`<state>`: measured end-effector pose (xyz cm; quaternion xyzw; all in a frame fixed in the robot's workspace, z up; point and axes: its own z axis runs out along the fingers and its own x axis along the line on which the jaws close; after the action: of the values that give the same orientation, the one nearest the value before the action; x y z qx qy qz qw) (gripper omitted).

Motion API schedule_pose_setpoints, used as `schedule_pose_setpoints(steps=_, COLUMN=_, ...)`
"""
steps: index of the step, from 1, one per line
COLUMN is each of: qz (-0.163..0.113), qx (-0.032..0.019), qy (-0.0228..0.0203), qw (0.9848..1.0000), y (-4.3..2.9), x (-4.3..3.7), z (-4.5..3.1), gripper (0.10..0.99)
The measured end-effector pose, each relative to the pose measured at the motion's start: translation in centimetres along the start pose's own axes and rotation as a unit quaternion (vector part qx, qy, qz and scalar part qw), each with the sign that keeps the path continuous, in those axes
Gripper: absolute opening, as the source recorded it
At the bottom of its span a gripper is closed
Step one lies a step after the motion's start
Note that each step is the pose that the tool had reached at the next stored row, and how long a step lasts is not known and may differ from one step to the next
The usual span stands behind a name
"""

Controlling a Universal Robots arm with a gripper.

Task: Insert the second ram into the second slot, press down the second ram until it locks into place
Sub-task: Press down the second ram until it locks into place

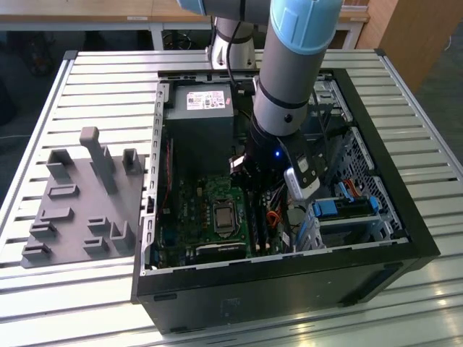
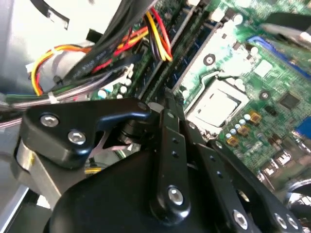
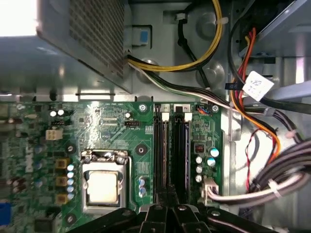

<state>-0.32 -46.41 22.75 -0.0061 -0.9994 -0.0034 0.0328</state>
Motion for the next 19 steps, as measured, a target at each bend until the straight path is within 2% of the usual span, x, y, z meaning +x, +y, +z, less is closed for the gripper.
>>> schedule_pose_setpoints(steps=10, qz=0.0, qx=0.0001, qy=0.0, qw=1.0, y=0.0, x=0.09, z=-1.33, gripper=0.106)
schedule_pose_setpoints(steps=19, qz=0.0, qx=-0.0002, qy=0.0, qw=1.0, y=0.01, x=0.12, z=-1.79, gripper=0.106)
